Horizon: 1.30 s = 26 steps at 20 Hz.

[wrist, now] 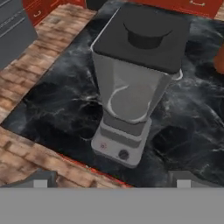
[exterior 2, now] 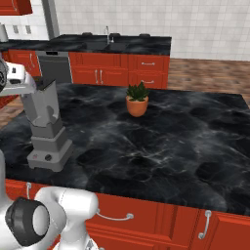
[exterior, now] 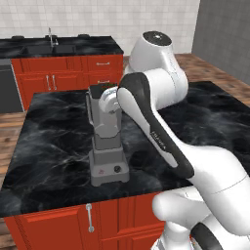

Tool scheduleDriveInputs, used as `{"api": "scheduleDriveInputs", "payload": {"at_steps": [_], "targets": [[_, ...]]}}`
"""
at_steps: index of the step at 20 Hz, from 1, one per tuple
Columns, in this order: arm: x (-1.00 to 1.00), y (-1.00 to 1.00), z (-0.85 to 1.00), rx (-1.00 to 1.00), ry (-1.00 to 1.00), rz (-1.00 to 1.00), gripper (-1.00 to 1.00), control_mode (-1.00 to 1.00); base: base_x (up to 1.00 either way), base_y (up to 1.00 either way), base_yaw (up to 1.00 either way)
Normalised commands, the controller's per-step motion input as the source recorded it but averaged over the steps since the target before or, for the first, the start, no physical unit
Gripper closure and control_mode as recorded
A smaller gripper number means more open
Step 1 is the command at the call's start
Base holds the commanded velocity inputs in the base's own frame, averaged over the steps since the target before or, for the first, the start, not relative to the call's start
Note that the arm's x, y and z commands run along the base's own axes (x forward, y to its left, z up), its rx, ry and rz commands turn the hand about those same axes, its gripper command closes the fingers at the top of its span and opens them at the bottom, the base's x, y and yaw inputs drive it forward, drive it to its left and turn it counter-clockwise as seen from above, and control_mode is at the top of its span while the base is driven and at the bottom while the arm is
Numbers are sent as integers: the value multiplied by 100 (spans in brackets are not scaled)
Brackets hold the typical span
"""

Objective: Open the blender lid, put the peach in the blender, close the lid, and start the blender.

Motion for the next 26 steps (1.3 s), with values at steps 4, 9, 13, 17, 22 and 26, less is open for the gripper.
{"api": "scheduleDriveInputs", "payload": {"at_steps": [4, 9, 13, 17, 22, 26], "targets": [[-89, 17, -82, -8, 0, -52, -100, -100, 0, 0, 0], [-33, 32, -98, -27, 0, -46, -100, -100, 0, 0, 0], [3, 28, -90, -42, 8, -31, -100, -100, 0, 0, 0], [32, 7, -46, -28, 12, -24, -100, -100, 0, 0, 0], [36, 0, -52, -6, 0, -13, -100, -100, 0, 0, 0], [35, 0, -44, -2, 1, -8, -100, -100, 0, 0, 0]]}}
